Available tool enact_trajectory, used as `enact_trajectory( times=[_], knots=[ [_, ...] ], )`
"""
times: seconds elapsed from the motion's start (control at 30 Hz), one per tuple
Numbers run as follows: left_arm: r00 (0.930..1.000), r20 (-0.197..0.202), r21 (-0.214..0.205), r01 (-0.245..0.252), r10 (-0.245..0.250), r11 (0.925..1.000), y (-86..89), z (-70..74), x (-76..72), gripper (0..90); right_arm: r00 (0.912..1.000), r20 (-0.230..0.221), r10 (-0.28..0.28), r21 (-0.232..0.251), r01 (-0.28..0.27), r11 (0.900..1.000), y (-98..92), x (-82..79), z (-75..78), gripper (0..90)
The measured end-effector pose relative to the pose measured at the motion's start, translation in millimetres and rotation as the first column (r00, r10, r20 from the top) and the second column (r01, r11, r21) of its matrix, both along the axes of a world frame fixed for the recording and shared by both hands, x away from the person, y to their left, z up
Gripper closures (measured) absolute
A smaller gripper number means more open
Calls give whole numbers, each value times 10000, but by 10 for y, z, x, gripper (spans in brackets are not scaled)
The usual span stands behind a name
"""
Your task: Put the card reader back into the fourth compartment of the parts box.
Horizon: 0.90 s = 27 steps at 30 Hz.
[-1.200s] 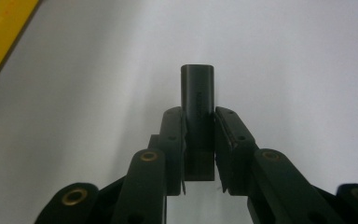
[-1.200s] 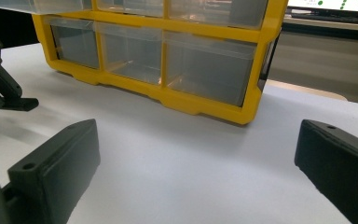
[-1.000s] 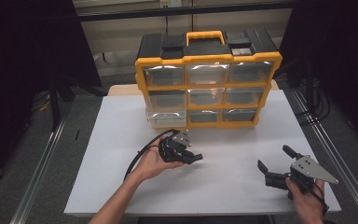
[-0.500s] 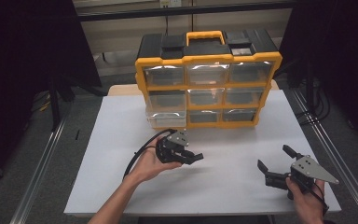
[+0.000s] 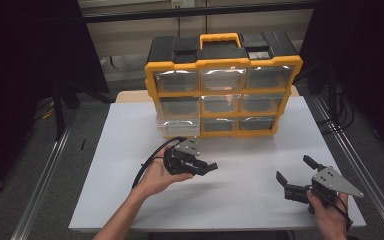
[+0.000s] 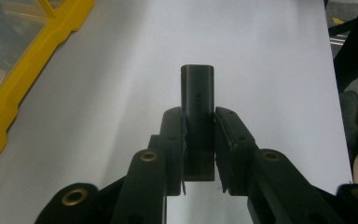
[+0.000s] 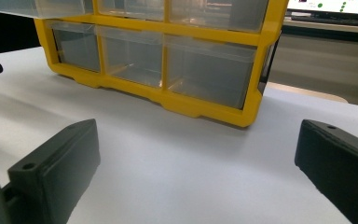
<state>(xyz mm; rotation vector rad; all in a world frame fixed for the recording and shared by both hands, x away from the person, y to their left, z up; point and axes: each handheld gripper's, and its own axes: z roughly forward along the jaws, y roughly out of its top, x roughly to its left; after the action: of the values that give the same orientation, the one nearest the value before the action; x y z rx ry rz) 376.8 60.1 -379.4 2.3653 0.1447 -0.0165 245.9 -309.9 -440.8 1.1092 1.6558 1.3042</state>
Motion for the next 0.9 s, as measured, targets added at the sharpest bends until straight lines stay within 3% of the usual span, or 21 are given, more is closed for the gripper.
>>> enact_trajectory(
  times=[0.33,0.67,0.9],
  knots=[
    [9996,158,-560,-232,242,9982,108,133,-36,739,10000,19,22,19,-22,10000,5,1,0,0],
    [9974,714,-637,-90,136,9979,141,340,-132,739,10000,72,5,-22,-5,10000,0,0,2,0],
    [9957,795,-1065,-380,466,9936,244,450,-125,739,10000,62,8,-19,-8,10000,1,3,1,0]
  ],
)
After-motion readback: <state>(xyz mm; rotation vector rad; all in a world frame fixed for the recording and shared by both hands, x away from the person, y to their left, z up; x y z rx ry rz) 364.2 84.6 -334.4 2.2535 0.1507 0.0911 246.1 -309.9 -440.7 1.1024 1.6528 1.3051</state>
